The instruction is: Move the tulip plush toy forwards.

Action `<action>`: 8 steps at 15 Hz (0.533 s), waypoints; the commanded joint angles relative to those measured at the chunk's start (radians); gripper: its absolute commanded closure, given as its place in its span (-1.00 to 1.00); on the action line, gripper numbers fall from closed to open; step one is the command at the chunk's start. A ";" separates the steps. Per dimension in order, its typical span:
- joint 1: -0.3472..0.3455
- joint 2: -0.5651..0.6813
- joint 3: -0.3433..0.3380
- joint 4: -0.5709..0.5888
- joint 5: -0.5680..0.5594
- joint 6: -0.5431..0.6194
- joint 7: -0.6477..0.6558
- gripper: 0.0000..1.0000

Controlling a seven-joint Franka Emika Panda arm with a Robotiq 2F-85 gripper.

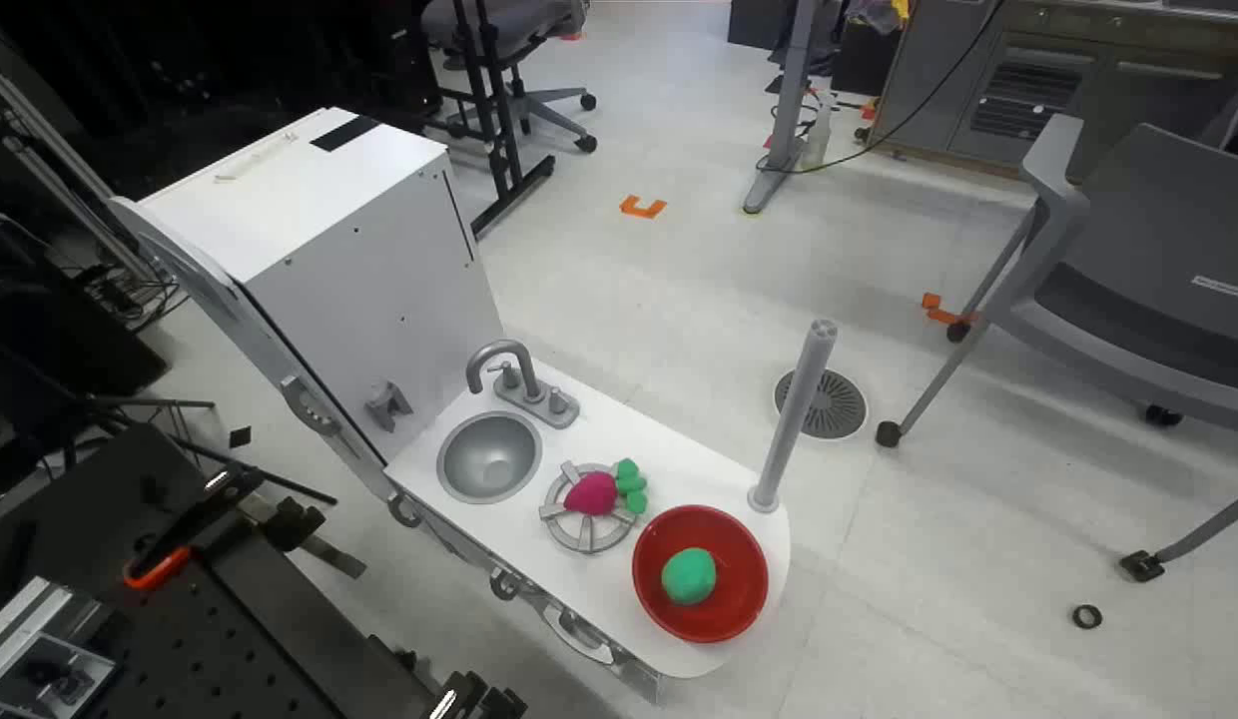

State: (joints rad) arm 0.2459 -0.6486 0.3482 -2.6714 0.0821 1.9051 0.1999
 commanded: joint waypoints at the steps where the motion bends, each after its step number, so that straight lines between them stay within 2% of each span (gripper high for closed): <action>1: 0.014 0.003 -0.013 0.003 -0.008 -0.002 0.007 -1.00; 5: 0.014 0.003 -0.013 0.004 -0.008 -0.002 0.007 -1.00; 8: -0.022 0.045 -0.017 -0.016 -0.021 0.103 0.035 -1.00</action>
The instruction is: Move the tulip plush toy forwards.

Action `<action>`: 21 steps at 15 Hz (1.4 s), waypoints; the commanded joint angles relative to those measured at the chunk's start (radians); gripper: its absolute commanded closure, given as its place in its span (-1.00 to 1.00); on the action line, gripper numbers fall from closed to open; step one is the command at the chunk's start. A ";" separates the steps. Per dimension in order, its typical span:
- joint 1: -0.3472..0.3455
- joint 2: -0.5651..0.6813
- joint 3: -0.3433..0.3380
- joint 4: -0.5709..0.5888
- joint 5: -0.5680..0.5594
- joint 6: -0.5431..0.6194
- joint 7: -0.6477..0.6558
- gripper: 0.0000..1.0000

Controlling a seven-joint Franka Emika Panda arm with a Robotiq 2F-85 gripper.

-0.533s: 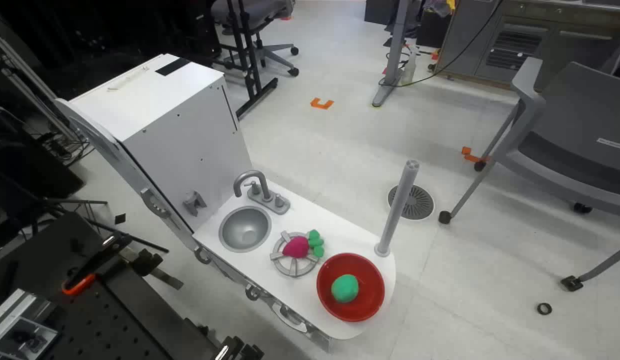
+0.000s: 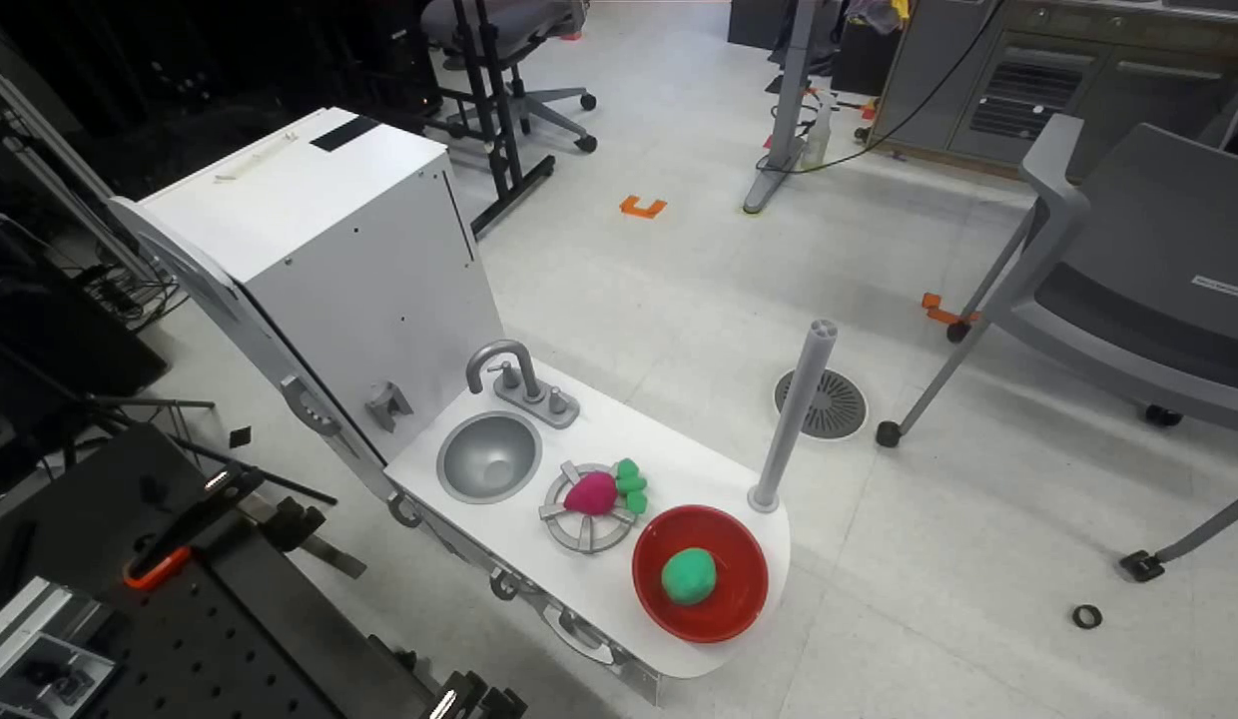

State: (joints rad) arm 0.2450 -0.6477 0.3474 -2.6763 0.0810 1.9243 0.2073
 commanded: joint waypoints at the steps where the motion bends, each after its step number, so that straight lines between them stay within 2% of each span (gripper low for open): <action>1: -0.046 0.077 -0.022 -0.012 -0.033 0.130 0.041 -1.00; 5: -0.192 0.267 -0.064 -0.009 -0.167 0.359 0.082 -1.00; 8: -0.320 0.456 -0.079 0.049 -0.323 0.477 0.198 -1.00; 10: -0.367 0.582 -0.101 0.110 -0.429 0.509 0.298 -1.00; 13: -0.332 0.774 -0.182 0.230 -0.426 0.500 0.346 -1.00; 16: -0.264 0.968 -0.275 0.361 -0.450 0.553 0.457 -1.00; 21: -0.133 1.300 -0.416 0.621 -0.363 0.670 0.535 -1.00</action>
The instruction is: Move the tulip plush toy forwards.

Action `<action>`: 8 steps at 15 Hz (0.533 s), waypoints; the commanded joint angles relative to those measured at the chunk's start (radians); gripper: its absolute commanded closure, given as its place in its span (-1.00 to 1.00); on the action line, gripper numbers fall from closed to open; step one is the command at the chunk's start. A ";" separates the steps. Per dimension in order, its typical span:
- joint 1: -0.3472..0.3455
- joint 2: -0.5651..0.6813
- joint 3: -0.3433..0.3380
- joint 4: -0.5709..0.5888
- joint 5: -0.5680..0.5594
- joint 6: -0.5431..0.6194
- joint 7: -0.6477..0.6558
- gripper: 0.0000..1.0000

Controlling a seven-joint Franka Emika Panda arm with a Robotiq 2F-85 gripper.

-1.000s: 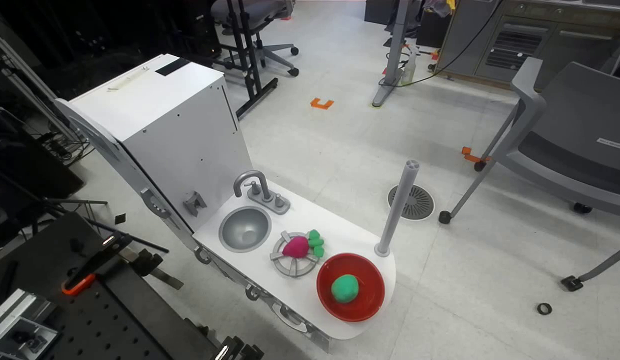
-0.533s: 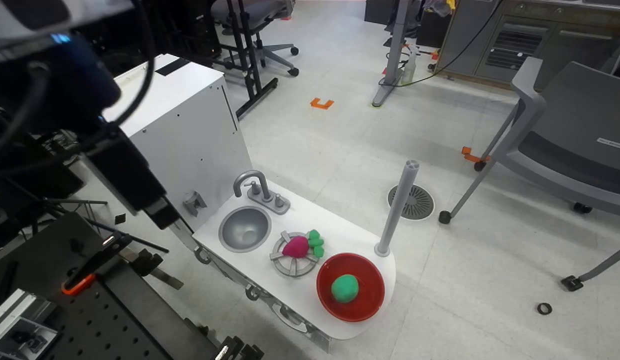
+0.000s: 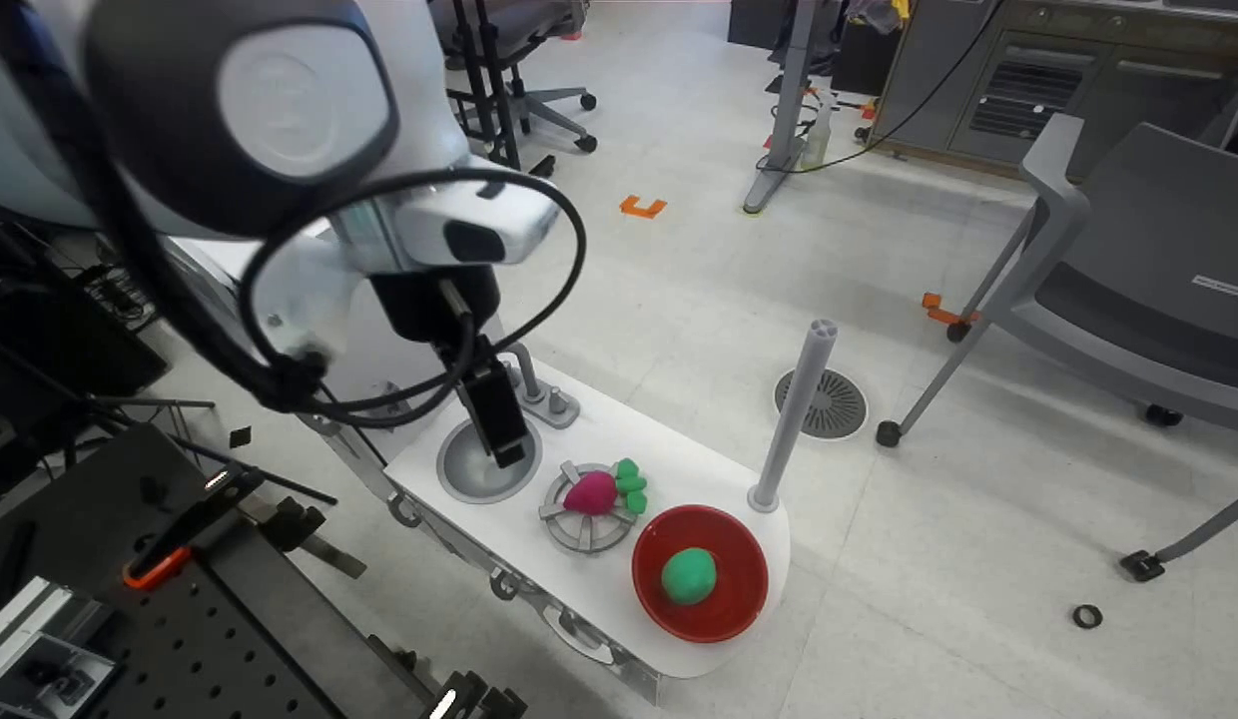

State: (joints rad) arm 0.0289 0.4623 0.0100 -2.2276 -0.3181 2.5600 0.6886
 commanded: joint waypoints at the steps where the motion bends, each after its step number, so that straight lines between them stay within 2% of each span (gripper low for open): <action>1: 0.108 0.257 -0.100 0.227 0.056 0.046 0.072 -1.00; 2: 0.096 0.322 -0.086 0.278 0.117 0.083 0.058 -1.00; 3: 0.130 0.389 -0.115 0.338 0.129 0.087 0.081 -1.00; 8: 0.168 0.701 -0.139 0.629 0.272 0.137 0.088 -1.00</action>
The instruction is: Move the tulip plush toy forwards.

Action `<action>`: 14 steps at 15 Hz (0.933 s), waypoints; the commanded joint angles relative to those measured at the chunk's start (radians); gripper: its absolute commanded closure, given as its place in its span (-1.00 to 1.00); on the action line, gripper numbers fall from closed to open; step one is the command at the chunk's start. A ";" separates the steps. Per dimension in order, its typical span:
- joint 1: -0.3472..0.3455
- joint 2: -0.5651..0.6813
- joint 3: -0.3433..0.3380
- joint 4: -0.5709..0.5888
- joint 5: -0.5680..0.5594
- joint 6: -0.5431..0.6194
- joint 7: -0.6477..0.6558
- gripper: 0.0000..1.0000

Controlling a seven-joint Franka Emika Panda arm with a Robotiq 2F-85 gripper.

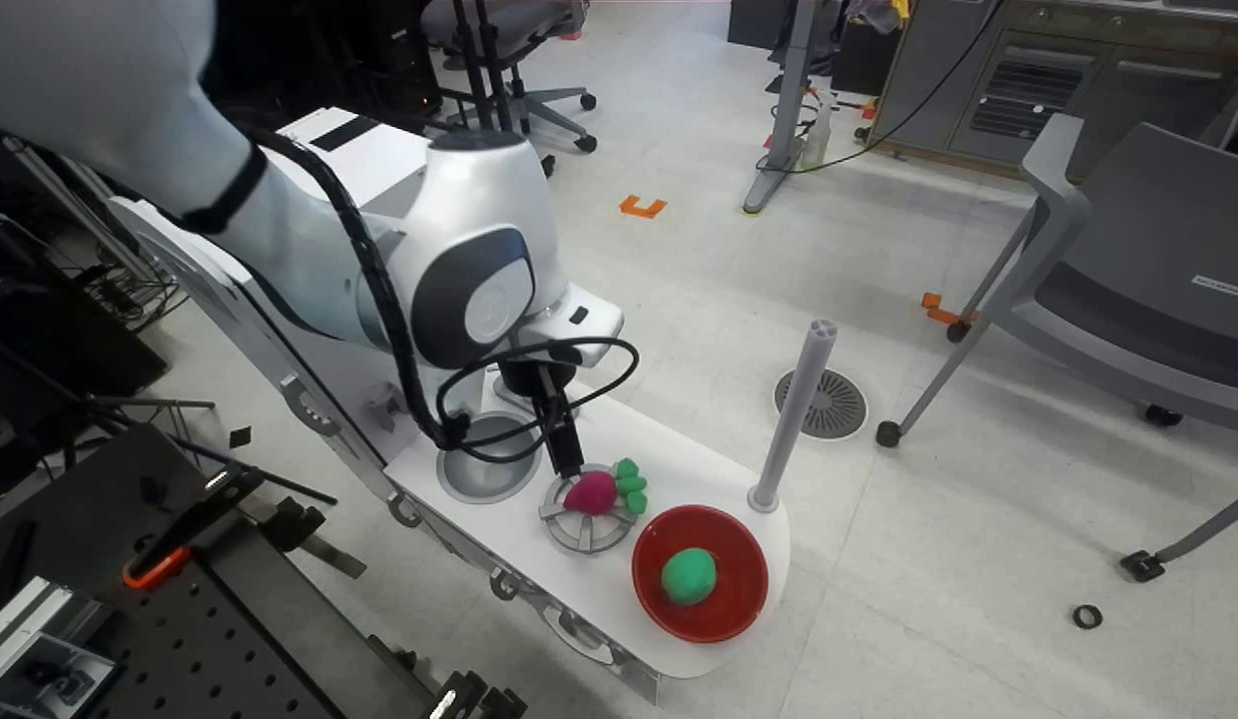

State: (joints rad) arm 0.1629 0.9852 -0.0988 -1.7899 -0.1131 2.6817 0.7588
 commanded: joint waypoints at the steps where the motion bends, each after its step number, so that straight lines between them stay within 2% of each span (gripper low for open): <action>1: 0.044 0.236 -0.040 0.248 0.082 0.019 0.020 -1.00; 9: 0.083 0.584 -0.102 0.655 0.119 -0.056 0.077 -1.00; 10: 0.096 0.517 -0.108 0.559 0.111 -0.031 0.088 -1.00; 12: 0.100 0.521 -0.110 0.563 0.115 -0.049 0.117 -0.47; 14: 0.106 0.515 -0.108 0.557 0.110 -0.075 0.133 -0.16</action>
State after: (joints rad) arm 0.2424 1.4999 -0.1868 -1.2436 -0.0187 2.6514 0.8558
